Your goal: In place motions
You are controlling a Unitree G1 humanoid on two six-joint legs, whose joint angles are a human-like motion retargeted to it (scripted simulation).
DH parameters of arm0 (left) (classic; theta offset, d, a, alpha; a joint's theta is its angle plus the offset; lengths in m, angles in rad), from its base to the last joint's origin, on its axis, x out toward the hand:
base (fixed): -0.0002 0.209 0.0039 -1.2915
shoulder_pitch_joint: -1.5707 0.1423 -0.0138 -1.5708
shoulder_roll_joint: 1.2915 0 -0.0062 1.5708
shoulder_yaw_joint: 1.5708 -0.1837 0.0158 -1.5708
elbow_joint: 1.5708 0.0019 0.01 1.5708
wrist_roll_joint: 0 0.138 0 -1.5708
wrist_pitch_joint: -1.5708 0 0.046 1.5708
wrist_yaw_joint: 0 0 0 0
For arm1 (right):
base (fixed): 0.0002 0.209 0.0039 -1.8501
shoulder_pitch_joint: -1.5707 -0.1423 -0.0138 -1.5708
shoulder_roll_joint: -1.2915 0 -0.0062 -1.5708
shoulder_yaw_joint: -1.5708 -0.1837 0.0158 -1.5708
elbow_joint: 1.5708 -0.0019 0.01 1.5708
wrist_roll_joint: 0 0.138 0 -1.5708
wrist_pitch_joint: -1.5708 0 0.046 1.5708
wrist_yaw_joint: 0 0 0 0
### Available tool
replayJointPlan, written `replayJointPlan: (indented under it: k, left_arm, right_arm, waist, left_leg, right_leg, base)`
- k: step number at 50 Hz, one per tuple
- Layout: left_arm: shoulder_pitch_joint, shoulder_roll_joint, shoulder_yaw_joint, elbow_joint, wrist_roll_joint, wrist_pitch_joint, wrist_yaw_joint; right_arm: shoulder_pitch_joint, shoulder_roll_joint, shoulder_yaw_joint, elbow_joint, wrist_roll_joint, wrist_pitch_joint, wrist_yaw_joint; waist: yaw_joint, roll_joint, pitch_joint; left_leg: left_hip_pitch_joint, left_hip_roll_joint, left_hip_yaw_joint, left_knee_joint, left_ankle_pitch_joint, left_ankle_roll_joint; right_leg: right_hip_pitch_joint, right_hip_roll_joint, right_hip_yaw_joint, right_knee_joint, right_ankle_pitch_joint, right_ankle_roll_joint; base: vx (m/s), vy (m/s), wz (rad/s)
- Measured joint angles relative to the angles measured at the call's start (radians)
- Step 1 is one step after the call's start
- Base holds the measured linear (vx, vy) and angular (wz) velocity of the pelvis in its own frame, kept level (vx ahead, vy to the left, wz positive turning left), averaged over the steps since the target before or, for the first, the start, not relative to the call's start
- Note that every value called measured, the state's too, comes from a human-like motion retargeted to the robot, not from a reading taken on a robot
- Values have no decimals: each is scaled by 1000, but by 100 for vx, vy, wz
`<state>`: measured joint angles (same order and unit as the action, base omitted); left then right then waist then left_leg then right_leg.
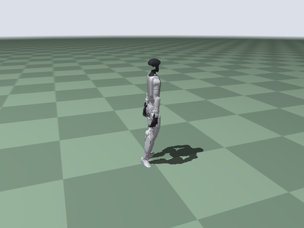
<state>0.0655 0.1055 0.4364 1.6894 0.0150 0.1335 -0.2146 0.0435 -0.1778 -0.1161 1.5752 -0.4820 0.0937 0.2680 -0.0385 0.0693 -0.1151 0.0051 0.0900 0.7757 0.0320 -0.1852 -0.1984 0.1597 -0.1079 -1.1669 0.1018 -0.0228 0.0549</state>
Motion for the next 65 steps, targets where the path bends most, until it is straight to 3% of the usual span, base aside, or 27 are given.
replayJointPlan:
  k: [4,5,7,9,12,15,19,20,22,23,25,28,35,46,52,55,59,62,65]
  left_arm:
    - [-37,-2,-42,-33,48,18,-48]
    - [-45,-4,-46,-33,58,25,-59]
    - [-57,-6,-47,-41,50,27,-61]
    - [-69,-6,-49,-57,44,33,-73]
    - [-82,-1,-48,-79,63,54,-112]
    - [-87,16,-54,-80,102,84,-159]
    - [-90,43,-67,-67,198,140,-264]
    - [-89,48,-68,-63,216,145,-279]
    - [-76,59,-67,-55,211,133,-250]
    - [-68,61,-62,-51,201,126,-223]
    - [-51,52,-57,-46,184,117,-177]
    - [-43,28,-32,-21,135,94,-133]
    - [-6,14,-15,11,140,106,-154]
    - [-53,14,-7,-19,108,111,-185]
    - [-60,12,-18,-48,101,89,-162]
    - [-66,6,-12,-56,81,73,-127]
    - [-77,-12,6,-58,37,54,-112]
    - [-71,-23,18,-59,14,37,-103]
    - [-62,-27,19,-57,15,33,-97]
  right_arm:
    - [4,-12,0,-10,-50,18,-14]
    - [7,-17,4,-9,-58,19,-21]
    - [8,-24,20,-3,-55,14,-33]
    - [1,-22,22,0,-51,14,-39]
    - [-6,-14,18,-8,-36,9,-36]
    - [-2,-5,23,-21,-19,-4,-37]
    - [4,2,39,-28,-27,-6,-34]
    - [4,4,44,-29,-34,-4,-32]
    - [4,12,53,-28,-54,-1,-29]
    - [2,15,56,-26,-66,2,-26]
    - [1,19,49,-31,-82,4,-22]
    - [-14,17,57,-65,-88,-6,-21]
    - [-23,24,85,-90,-76,-11,-14]
    - [-1,22,79,-53,-99,4,-27]
    - [12,20,44,-46,-89,11,-25]
    - [23,14,24,-52,-78,12,-16]
    - [17,4,-4,-49,-64,26,-12]
    - [16,-6,-12,-47,-43,27,-11]
    - [17,-13,-19,-50,-32,31,-6]
  waist:
    - [-1,79,30]
    - [-1,99,29]
    - [0,102,28]
    - [-25,94,43]
    - [-50,83,56]
    - [-74,65,50]
    - [-72,-16,56]
    - [-69,-37,61]
    - [-70,-63,58]
    - [-45,-76,48]
    - [-37,-71,36]
    - [-19,-67,43]
    - [-72,-41,18]
    - [-79,-49,10]
    - [-120,-72,-2]
    - [-99,-104,-5]
    - [-86,-136,-3]
    - [-47,-146,7]
    - [31,-148,30]
  left_leg:
    - [4,72,-108,12,-16,2]
    - [-1,91,-131,19,-20,1]
    - [-7,87,-160,21,-21,8]
    - [-10,66,-210,12,-15,21]
    - [-19,43,-271,3,-8,36]
    - [-36,20,-327,-1,-6,44]
    - [-6,-66,-361,-20,-8,52]
    - [7,-87,-367,-25,-10,53]
    - [27,-108,-379,-32,-14,51]
    - [28,-115,-359,-35,-16,49]
    - [22,-108,-373,-34,-18,47]
    - [26,-103,-354,-37,-24,45]
    - [19,-76,-367,-39,-33,33]
    - [18,-42,-361,-14,-65,1]
    - [-38,-17,-349,130,-98,-8]
    - [-84,-16,-314,245,-51,10]
    - [-148,-51,-396,356,-70,97]
    - [-165,-98,-540,323,-127,149]
    - [-161,-184,-798,238,-136,214]
  right_leg:
    - [4,-71,36,245,91,-78]
    - [-21,-107,79,342,96,-115]
    - [-98,-152,222,472,76,-134]
    - [-182,-147,389,537,33,-95]
    - [-262,-73,570,513,-18,-54]
    - [-289,-34,611,408,-75,-8]
    - [-308,-3,727,183,-78,74]
    - [-307,3,746,117,-57,79]
    - [-307,36,822,53,-29,11]
    - [-304,5,807,60,-32,45]
    - [-289,4,724,41,-24,42]
    - [-286,13,747,36,-17,60]
    - [-281,32,720,28,-29,51]
    - [-282,48,711,68,-83,24]
    - [-291,27,755,64,-95,30]
    - [-307,-2,814,62,-84,37]
    - [-335,-38,886,65,-63,42]
    - [-348,-37,977,55,-35,45]
    - [-363,-4,1120,49,-4,47]
  base:
    - [14,27,113]
    - [16,25,90]
    - [12,24,85]
    - [2,7,124]
    - [4,4,109]
    - [9,-1,97]
    - [9,-5,69]
    - [10,-6,61]
    - [14,-6,23]
    - [14,-6,-21]
    - [11,-6,6]
    - [1,-6,-18]
    - [5,-9,15]
    - [4,-14,6]
    - [3,-15,-7]
    - [3,-10,-75]
    - [-1,2,-91]
    - [5,9,-171]
    - [7,13,-245]
